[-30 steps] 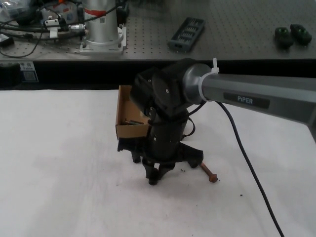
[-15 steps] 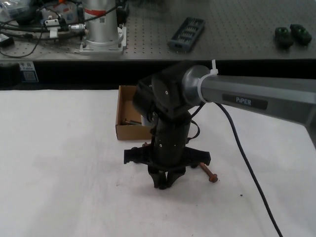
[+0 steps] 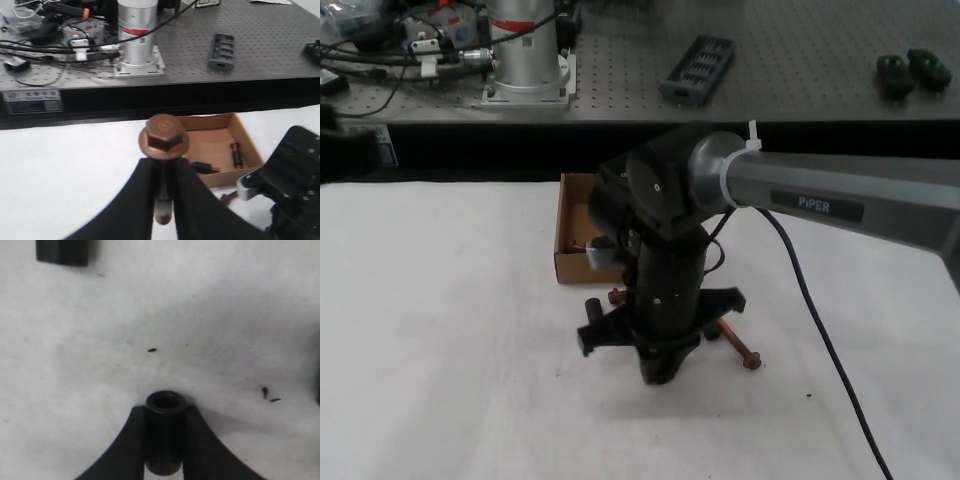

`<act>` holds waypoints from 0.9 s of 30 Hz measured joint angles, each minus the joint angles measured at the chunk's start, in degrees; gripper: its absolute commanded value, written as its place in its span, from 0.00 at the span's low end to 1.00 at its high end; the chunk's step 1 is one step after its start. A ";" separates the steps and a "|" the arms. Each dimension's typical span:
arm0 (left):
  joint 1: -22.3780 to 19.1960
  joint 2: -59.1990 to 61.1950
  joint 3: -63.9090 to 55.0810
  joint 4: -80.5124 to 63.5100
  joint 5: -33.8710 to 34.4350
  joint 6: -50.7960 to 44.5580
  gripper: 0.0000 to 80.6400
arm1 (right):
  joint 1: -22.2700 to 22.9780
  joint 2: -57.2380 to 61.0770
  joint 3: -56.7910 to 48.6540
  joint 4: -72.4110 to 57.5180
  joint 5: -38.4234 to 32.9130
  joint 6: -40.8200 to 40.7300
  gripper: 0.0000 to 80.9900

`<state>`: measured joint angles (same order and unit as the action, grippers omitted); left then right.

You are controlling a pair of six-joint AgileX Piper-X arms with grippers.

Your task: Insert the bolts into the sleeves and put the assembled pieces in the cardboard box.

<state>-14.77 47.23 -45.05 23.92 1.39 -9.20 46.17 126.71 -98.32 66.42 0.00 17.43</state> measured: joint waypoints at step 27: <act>0.07 37.57 7.51 -56.08 33.41 -29.97 0.01 | -8.15 -42.01 55.12 -58.80 -37.07 -18.97 0.01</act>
<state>-14.70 84.80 -37.53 -32.16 34.80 -39.17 38.02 84.70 -43.20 7.62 -37.07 -1.55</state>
